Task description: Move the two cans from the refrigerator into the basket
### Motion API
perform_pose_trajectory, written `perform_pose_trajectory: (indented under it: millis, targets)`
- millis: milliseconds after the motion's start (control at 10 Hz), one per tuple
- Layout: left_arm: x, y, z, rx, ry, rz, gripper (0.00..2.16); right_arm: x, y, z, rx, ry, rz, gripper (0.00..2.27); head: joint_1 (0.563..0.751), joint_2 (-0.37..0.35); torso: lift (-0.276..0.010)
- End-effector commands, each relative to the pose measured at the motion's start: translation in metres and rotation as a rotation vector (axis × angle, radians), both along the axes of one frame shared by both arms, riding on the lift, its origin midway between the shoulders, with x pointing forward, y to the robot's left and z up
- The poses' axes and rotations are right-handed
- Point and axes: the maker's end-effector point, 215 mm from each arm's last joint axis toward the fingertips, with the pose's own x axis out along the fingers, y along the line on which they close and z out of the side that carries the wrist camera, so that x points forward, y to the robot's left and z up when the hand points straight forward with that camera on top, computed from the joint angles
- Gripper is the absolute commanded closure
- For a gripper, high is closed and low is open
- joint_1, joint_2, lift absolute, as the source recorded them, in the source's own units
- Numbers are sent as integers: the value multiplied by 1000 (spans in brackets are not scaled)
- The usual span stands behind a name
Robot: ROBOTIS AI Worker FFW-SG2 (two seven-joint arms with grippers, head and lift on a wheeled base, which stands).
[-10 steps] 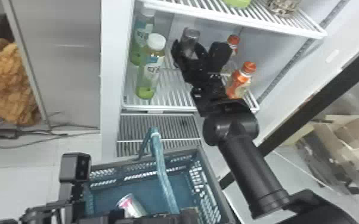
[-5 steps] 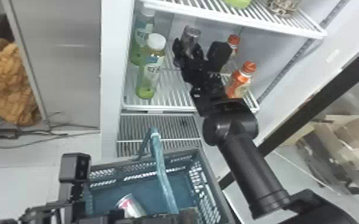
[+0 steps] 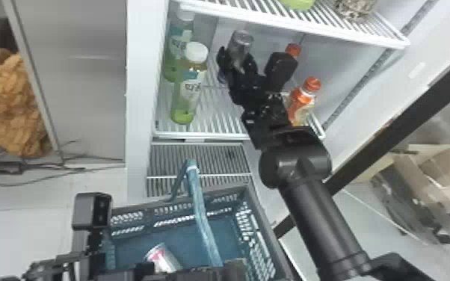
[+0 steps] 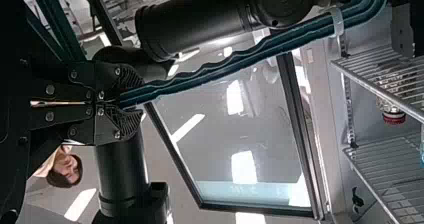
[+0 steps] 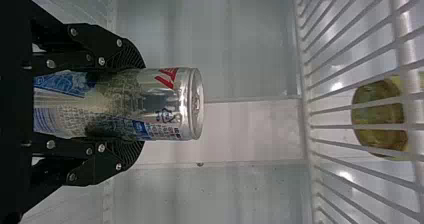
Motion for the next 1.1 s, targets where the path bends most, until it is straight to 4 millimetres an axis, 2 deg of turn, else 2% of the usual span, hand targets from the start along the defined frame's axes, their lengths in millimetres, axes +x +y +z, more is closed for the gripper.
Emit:
perform_pose_trajectory:
  millis: [0,200,400,600,800,1000]
  targets:
    - [1,0,0,0,0,2,1161,-12,-10,0,4,7,-8,967,695,-350,-276]
    - [1,1,0,-1,3,6,1162,-41,-25,0,6,16,-19,963,695,-350,-276]
    - [1,1,-1,-1,5,8,1162,-62,-30,0,4,28,-17,963,695,-350,-276]
    - [0,0,0,-3,5,6,1161,-75,-21,11,7,11,1,963,695,-350,-276]
    - [0,0,-1,-1,5,9,1162,-93,-21,19,11,0,1,961,695,-350,-276]
    - [0,1,-2,-1,9,13,1162,-121,-18,28,30,-1,9,953,695,-350,-276]
